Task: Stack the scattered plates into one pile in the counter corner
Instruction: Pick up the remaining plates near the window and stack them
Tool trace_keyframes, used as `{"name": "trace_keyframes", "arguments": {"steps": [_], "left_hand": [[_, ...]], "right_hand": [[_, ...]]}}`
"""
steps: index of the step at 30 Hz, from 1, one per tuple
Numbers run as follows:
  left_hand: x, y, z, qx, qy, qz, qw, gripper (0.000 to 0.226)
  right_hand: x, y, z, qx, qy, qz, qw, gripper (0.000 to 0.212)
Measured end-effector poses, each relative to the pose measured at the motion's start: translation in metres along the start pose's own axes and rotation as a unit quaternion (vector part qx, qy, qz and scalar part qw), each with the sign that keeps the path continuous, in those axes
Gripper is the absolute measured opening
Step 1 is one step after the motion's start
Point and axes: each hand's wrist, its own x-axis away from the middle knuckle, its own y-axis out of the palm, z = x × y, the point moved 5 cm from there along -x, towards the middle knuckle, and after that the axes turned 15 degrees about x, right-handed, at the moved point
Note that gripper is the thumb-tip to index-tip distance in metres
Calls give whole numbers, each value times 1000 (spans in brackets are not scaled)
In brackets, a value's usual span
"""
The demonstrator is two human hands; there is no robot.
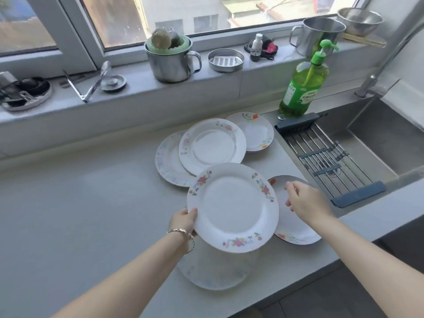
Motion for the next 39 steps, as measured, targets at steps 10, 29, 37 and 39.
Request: {"name": "trace_keyframes", "arguments": {"steps": [10,29,37,39], "left_hand": [[28,-141,75,150,111,136,973,23],[182,-574,143,341,251,328,844,26],[221,-724,132,248,231,407,848,21],[222,-744,124,259,212,419,844,18]], "right_hand": [[13,64,-143,178,-208,-169,947,27],[273,228,-515,218,-472,-201,830,13],[356,279,-591,235,-499,-194,811,16],[365,285,-600,239,-500,-201,808,17]]}}
